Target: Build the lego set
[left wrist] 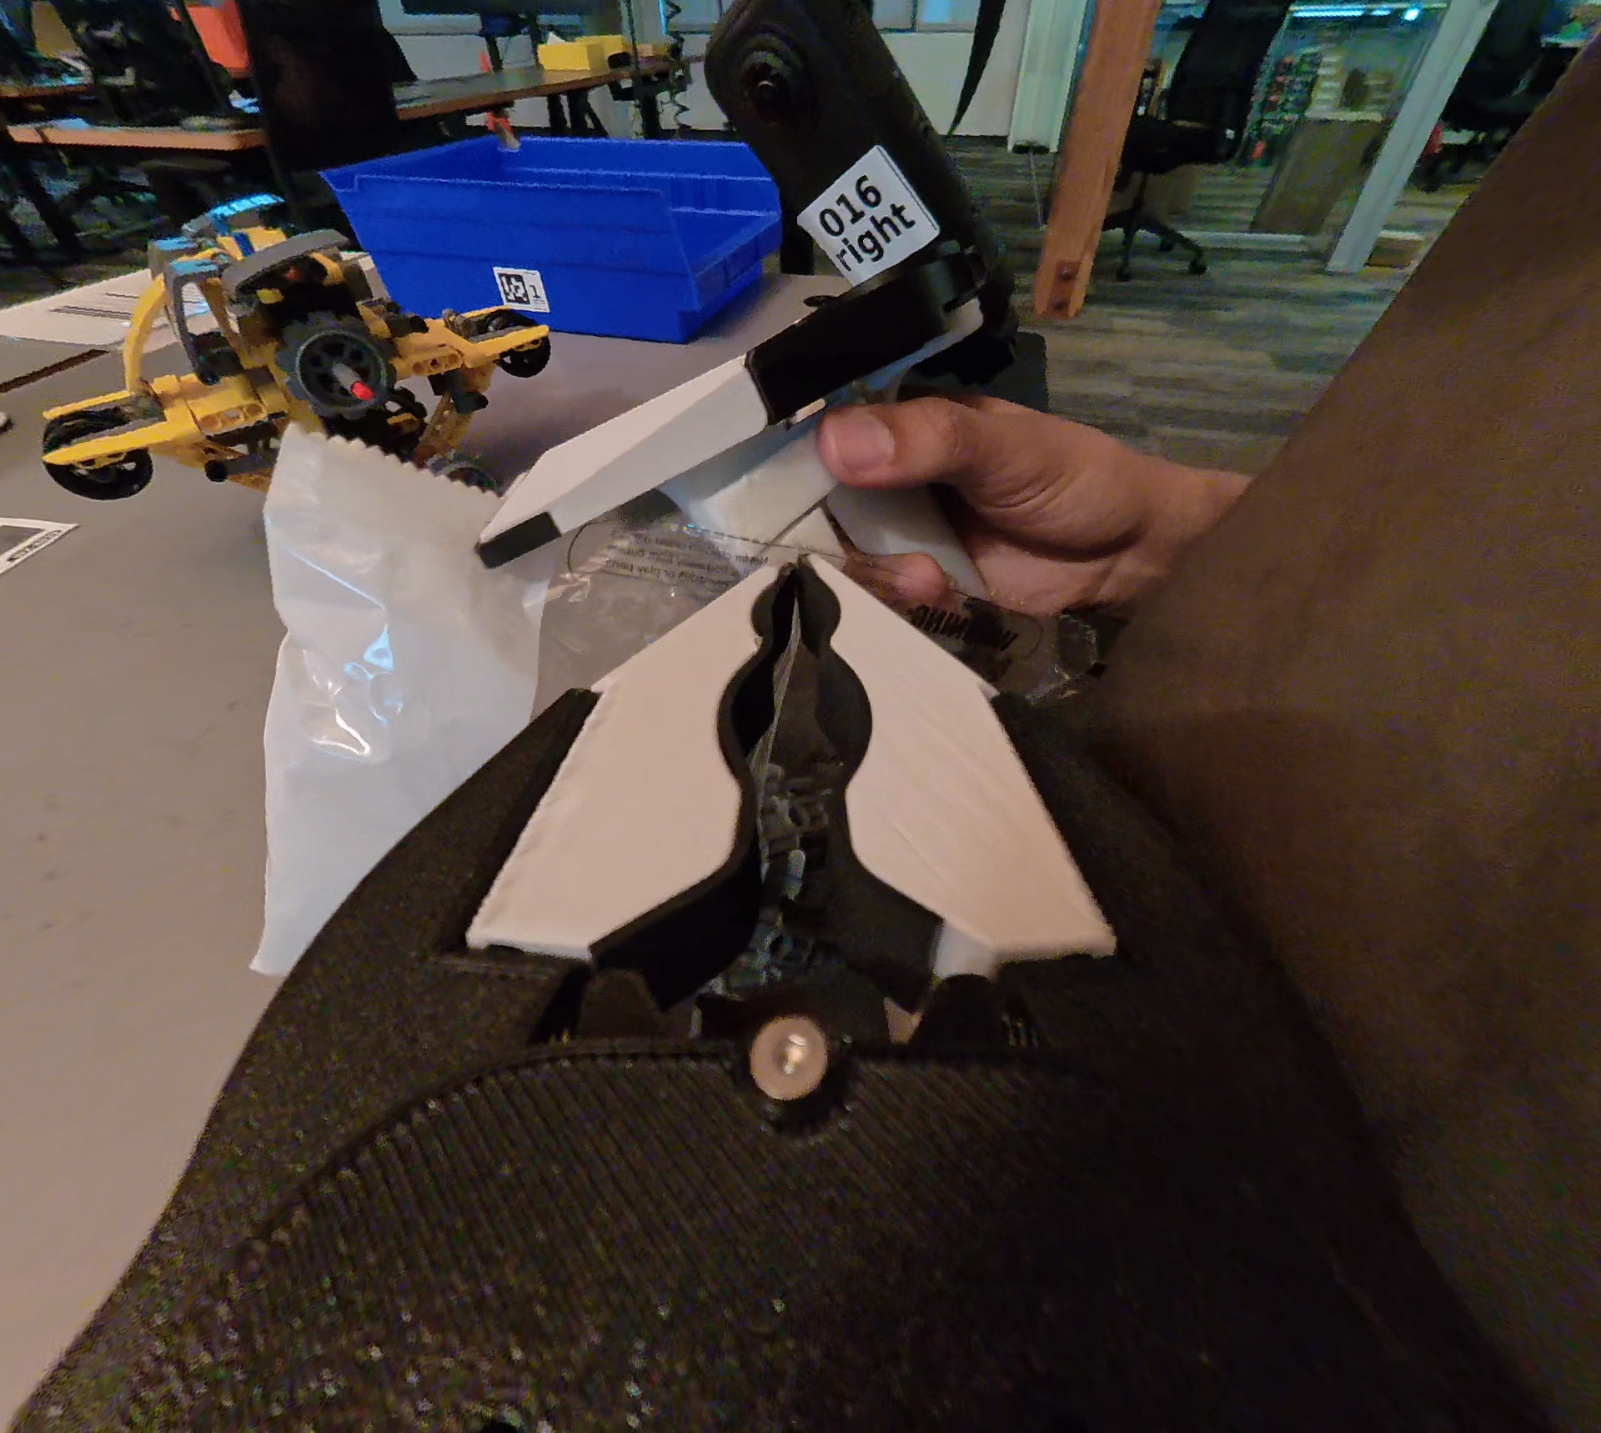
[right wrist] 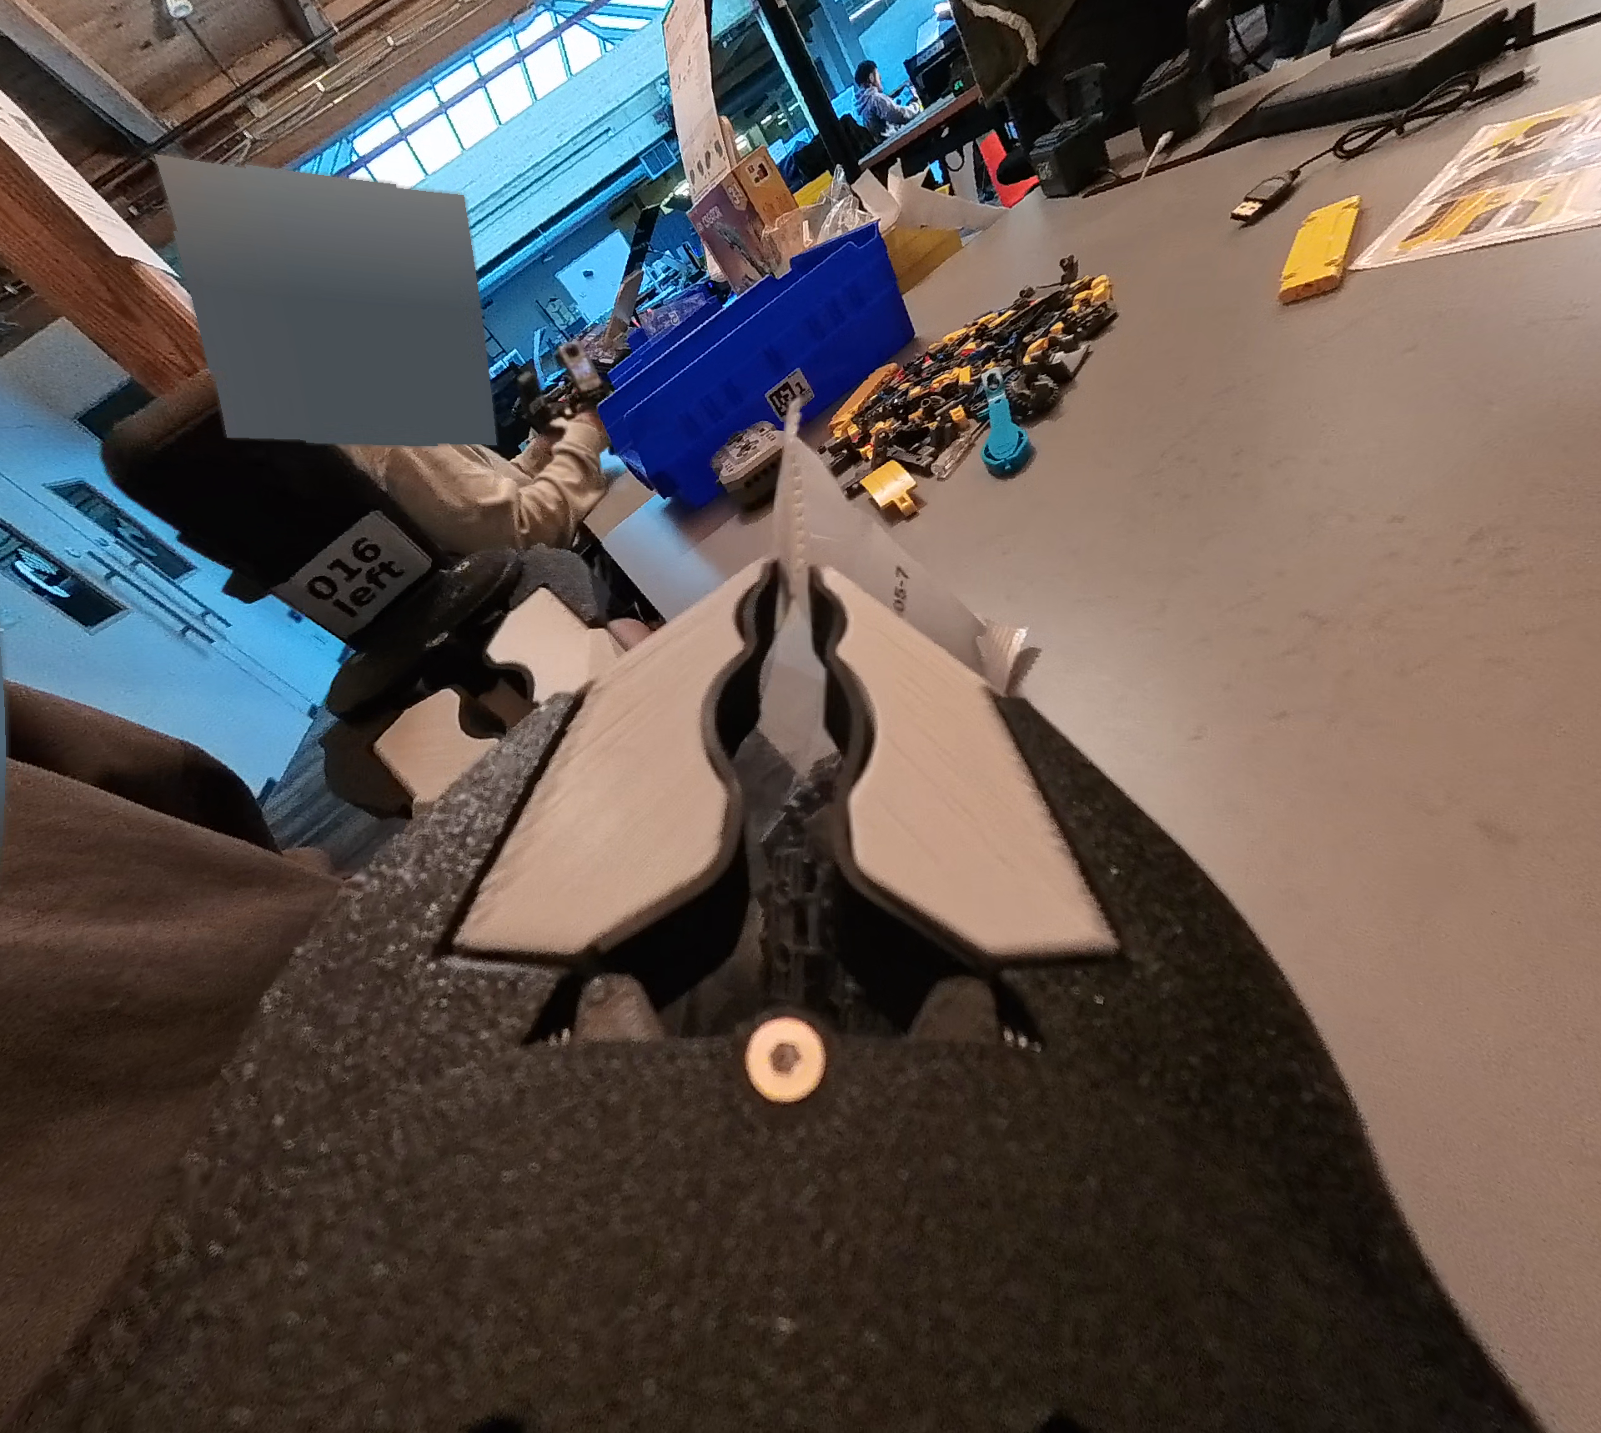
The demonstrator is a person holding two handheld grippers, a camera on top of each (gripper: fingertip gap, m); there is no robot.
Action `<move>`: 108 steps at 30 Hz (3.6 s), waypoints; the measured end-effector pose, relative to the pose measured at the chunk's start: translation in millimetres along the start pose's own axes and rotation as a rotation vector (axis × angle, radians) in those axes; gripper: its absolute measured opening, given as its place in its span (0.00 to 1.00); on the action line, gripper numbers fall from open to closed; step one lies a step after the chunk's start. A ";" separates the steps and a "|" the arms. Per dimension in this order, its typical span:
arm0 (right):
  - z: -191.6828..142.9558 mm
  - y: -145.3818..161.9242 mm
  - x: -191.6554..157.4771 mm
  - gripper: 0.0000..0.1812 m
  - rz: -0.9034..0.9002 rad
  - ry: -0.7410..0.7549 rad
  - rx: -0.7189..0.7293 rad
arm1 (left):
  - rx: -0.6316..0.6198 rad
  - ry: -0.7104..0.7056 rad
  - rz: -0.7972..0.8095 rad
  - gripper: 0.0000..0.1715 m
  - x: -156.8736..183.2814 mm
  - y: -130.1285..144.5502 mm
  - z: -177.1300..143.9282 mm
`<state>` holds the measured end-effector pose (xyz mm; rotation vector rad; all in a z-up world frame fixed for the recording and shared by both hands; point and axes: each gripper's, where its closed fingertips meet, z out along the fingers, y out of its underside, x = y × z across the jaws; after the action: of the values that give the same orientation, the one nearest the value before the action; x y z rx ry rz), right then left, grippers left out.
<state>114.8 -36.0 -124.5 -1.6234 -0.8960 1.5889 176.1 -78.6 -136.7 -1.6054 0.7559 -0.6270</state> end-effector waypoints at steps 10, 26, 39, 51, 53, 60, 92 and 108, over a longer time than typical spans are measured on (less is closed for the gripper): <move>-34.0 5.2 -4.3 0.16 0.044 -0.048 -0.123 | 0.000 -0.081 0.061 0.00 -5.5 -2.3 -1.7; -23.7 24.2 -21.7 0.00 0.189 -0.215 -0.220 | -0.047 -0.082 -0.008 0.02 -2.9 3.1 5.7; -22.2 21.6 -14.6 0.00 0.204 -0.206 -0.199 | -0.115 -0.202 0.108 0.00 -8.2 3.4 7.7; -20.6 -8.0 -6.6 0.00 0.272 -0.197 0.153 | -0.019 -0.418 0.219 0.00 -21.5 -14.9 3.9; -17.8 -10.4 -2.8 0.00 0.291 -0.188 0.181 | -0.025 -0.435 0.216 0.00 -26.9 -13.9 3.9; -3.6 -27.1 8.9 0.00 0.461 -0.262 0.253 | -0.014 -0.524 0.310 0.00 -50.8 -20.4 2.0; 25.2 -37.5 -14.8 0.00 0.053 -0.258 0.108 | 0.451 -0.071 -0.563 0.00 -95.9 -43.6 -36.1; 18.4 -62.1 -26.2 0.00 0.546 -0.693 0.355 | 0.767 0.334 -0.936 0.00 -92.2 -71.5 -47.0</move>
<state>95.3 -25.3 -58.2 -1.1099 -0.4405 2.6092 90.6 -31.3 -57.6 -1.0553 -0.1033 -1.6531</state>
